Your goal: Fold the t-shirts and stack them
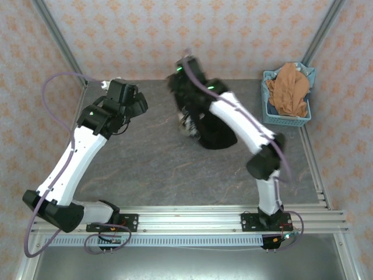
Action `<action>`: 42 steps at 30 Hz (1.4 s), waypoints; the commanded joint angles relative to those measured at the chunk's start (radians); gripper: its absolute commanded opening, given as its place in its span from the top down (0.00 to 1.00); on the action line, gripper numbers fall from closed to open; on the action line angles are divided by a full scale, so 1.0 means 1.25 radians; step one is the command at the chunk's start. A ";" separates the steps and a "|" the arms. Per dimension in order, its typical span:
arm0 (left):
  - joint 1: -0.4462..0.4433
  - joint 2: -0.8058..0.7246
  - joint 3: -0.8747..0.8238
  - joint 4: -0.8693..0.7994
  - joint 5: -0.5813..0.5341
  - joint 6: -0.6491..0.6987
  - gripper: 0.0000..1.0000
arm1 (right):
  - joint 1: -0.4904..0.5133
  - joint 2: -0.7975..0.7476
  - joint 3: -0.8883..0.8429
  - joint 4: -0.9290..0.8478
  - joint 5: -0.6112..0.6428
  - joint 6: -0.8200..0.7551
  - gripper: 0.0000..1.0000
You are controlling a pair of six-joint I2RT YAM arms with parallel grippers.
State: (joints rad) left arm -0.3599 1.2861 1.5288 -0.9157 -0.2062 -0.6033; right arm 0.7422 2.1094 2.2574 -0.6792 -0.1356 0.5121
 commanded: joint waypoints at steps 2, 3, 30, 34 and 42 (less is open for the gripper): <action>0.016 -0.052 -0.065 -0.073 -0.018 -0.017 0.21 | 0.047 0.159 0.238 -0.166 -0.152 0.019 0.43; 0.017 -0.061 -0.083 -0.071 0.002 -0.019 0.21 | 0.044 0.171 0.265 -0.192 -0.142 0.011 0.41; -0.194 0.671 0.269 0.028 0.212 -0.438 0.35 | -0.407 -0.123 -0.509 0.032 -0.156 0.044 0.43; -0.193 0.753 0.387 -0.034 0.188 -0.462 0.38 | -0.408 -0.122 -0.510 0.032 -0.160 0.041 0.43; -0.183 0.839 0.471 -0.107 0.207 -0.475 0.42 | -0.415 -0.120 -0.513 0.025 -0.160 0.025 0.43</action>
State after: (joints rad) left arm -0.5995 2.3077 2.0834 -0.9634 0.0708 -1.1633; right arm 0.2337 1.9537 1.5906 -0.6464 -0.3386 0.5621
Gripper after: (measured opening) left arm 0.588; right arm 0.568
